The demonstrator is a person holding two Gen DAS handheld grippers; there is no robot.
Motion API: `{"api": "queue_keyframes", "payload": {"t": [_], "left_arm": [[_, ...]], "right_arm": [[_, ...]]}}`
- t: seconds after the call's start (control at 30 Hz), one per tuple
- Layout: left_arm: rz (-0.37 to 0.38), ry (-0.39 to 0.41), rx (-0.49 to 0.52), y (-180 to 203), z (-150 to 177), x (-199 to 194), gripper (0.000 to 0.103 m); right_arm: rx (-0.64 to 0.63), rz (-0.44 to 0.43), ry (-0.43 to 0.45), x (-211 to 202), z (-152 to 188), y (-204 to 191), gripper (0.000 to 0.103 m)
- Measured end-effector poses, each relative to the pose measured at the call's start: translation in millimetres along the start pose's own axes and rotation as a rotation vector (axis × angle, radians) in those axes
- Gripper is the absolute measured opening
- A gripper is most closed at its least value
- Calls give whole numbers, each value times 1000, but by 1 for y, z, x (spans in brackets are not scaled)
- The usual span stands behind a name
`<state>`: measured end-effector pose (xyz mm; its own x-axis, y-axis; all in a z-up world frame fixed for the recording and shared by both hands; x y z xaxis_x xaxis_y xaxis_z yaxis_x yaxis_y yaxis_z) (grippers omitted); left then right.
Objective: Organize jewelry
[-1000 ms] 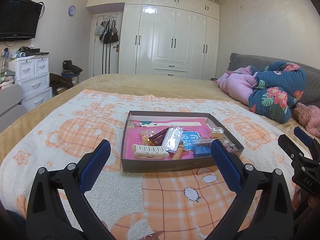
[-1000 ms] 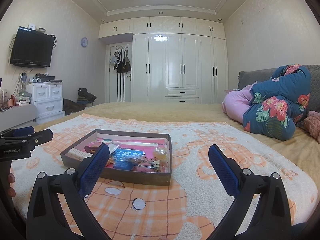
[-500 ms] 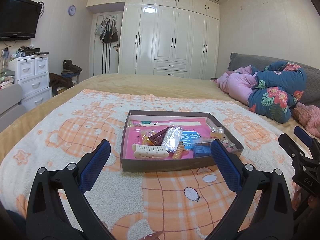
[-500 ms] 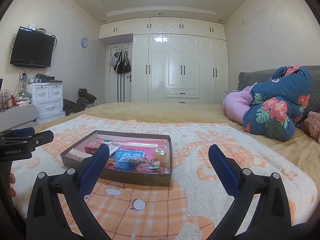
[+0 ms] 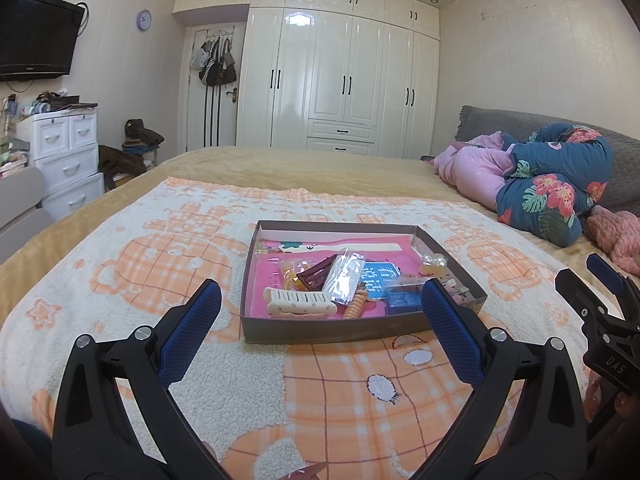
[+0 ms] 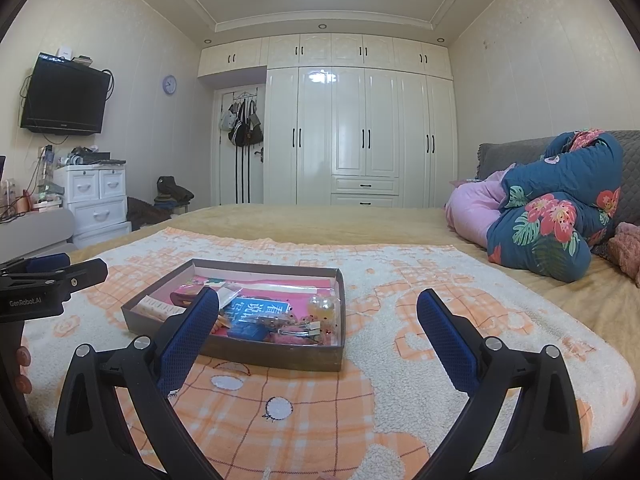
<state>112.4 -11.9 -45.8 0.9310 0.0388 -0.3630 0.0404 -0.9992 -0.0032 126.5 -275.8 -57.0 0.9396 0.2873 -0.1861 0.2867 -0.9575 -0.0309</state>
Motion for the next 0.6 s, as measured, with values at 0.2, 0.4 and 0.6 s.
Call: {"api": "queue_keyframes", "payload": {"t": [0.2,0.4,0.6], "left_arm": [[2,-14,-18,0,0,1,92],[-43,-32,-28,-5,0,5,92],[-61,-50,-47,-13,0,11,92]], "right_arm": [[-4,3,-2,1,1,0,97],[9,14,-27,5,6,5,97],[42,38,-51,12,10,15,97]]}}
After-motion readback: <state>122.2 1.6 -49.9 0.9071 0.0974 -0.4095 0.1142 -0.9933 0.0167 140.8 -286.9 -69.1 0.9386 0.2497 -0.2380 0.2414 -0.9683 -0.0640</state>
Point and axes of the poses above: each gripper's, at about its wrist camera, not at the fingertips, and x roughly the way its jaws point, y to its right, z to its underside, the point moved 4 cm from there along x, roughly the way its jaws point, and after that the axes turned 12 degrees about -z, right-handed, at the moved point
